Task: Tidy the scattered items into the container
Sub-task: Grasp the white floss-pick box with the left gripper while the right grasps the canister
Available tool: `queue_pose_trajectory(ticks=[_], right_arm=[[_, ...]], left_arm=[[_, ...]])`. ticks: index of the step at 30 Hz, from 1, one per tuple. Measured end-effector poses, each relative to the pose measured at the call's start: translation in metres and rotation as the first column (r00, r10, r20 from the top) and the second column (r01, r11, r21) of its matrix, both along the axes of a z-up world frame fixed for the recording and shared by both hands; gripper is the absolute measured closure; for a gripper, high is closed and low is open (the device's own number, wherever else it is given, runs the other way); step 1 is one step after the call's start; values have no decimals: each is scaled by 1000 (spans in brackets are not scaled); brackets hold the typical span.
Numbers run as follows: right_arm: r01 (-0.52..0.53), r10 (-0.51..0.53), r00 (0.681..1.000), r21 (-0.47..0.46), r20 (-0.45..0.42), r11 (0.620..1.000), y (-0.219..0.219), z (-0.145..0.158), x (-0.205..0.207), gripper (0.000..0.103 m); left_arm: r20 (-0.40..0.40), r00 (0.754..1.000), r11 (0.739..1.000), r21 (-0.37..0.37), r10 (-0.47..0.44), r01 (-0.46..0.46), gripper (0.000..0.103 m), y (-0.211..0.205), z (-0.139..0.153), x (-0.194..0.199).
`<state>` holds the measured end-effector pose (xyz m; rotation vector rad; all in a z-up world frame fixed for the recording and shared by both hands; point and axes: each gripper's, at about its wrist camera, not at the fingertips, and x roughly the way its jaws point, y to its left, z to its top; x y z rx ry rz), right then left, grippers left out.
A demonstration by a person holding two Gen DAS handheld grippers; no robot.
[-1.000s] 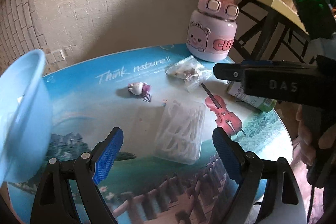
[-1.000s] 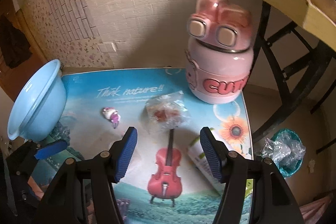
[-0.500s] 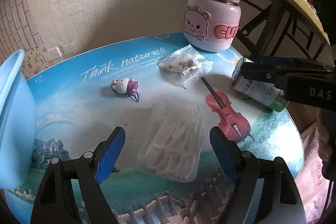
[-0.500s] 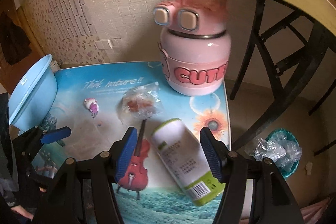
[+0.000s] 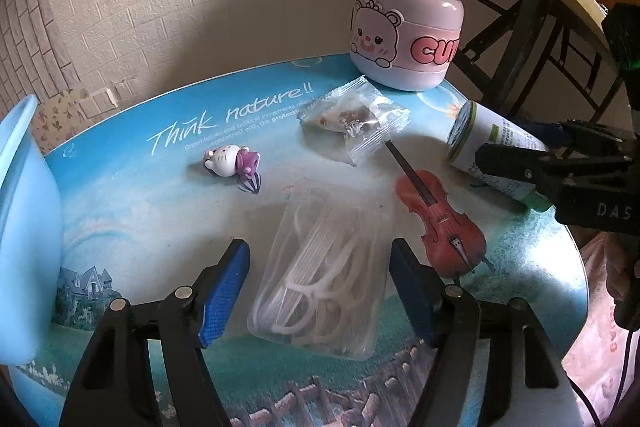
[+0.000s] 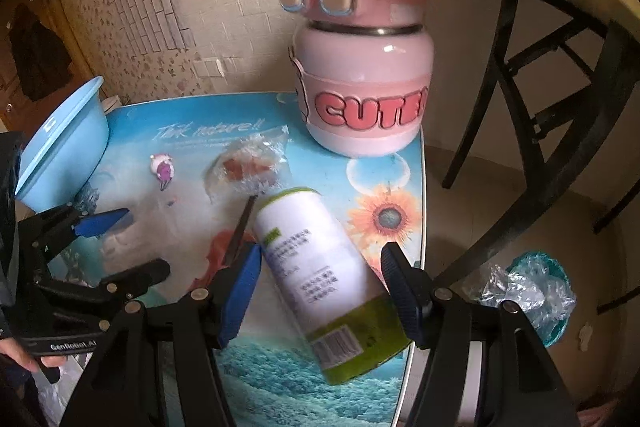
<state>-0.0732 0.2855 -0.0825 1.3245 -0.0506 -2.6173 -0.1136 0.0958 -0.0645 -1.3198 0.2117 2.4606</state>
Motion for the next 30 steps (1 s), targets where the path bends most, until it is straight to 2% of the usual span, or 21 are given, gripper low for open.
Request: queue_pose_trajectory(ticks=[7,12,22,23,25,30], right_arm=[[-64,65,998,53,-4,997,-7,-9,-1,39],[-84,85,996,41,-13,996,-6,-13,-2,39],[-135,139,989,92,-44,987,-16,-22,4,37],[-135,139,989,90,-48,987,-16,-22,5,39],[-141,146,988,84,-55,986,-18,-21,8,53],[-145,150,988,90,-42,985,-25,-21,11,56]], left_arm=[[-8,1000,1000,-3,11,-11,34,1,-1,-4],[-36,999,1000,-11,3,-3,35,2,-3,-4],[-47,999,1000,-4,3,-4,36,0,-3,-4],[-50,999,1000,-2,4,-5,37,-1,-3,-3],[-53,999,1000,4,13,-13,40,-2,-3,-3],[-61,998,1000,3,26,-26,46,-3,-3,-2]])
